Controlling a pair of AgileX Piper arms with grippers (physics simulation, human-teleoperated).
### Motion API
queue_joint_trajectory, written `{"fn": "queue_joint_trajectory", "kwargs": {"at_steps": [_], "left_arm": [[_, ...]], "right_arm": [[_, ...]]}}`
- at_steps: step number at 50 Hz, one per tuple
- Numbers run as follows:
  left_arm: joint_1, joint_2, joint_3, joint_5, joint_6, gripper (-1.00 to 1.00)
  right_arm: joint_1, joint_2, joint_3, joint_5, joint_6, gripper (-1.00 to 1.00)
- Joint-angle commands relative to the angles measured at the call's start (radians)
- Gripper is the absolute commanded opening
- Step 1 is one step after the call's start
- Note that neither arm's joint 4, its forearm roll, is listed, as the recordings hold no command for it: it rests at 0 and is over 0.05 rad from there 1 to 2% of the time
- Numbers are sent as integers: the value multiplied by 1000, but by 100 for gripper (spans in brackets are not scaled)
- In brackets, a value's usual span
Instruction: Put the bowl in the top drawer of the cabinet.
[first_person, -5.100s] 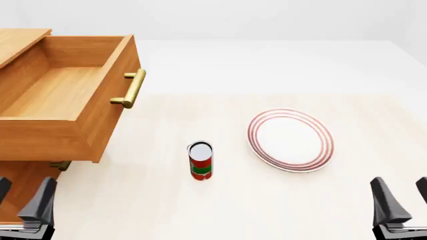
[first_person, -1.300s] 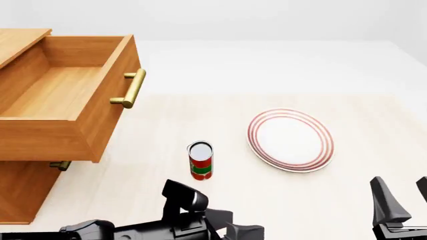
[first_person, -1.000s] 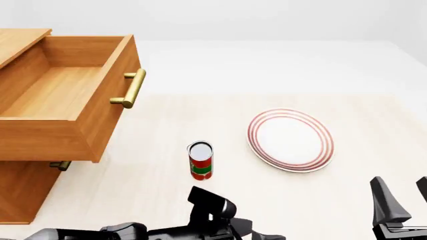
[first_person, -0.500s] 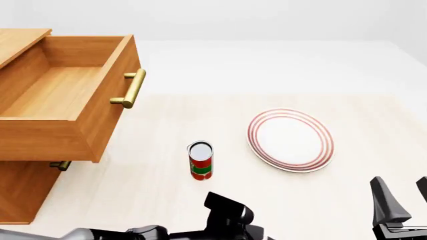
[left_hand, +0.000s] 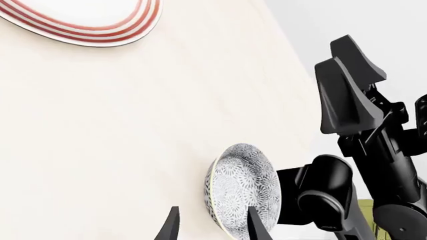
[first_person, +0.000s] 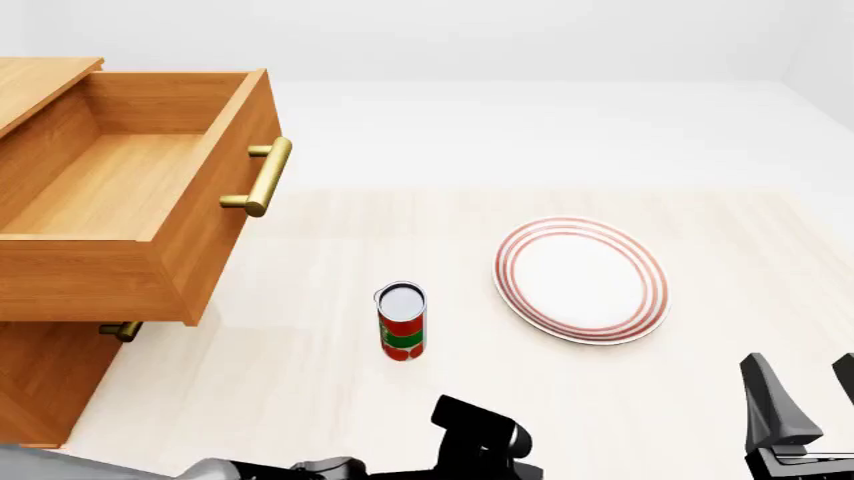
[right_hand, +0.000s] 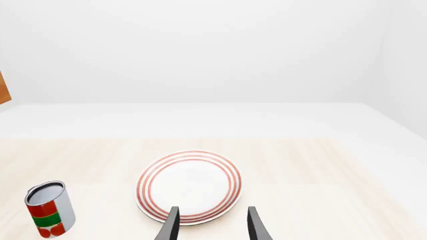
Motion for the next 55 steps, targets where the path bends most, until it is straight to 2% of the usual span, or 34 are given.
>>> {"fn": "queue_joint_trajectory", "kwargs": {"at_steps": [1, 27, 55], "left_arm": [[-14, 48, -39, 5, -12, 100], [-43, 170, -89, -39, -57, 100], [-71, 230, -107, -65, -85, 100]], "right_arm": [[0, 0, 0, 0, 0, 100], [0, 0, 0, 0, 0, 100], [0, 0, 0, 0, 0, 100]]}}
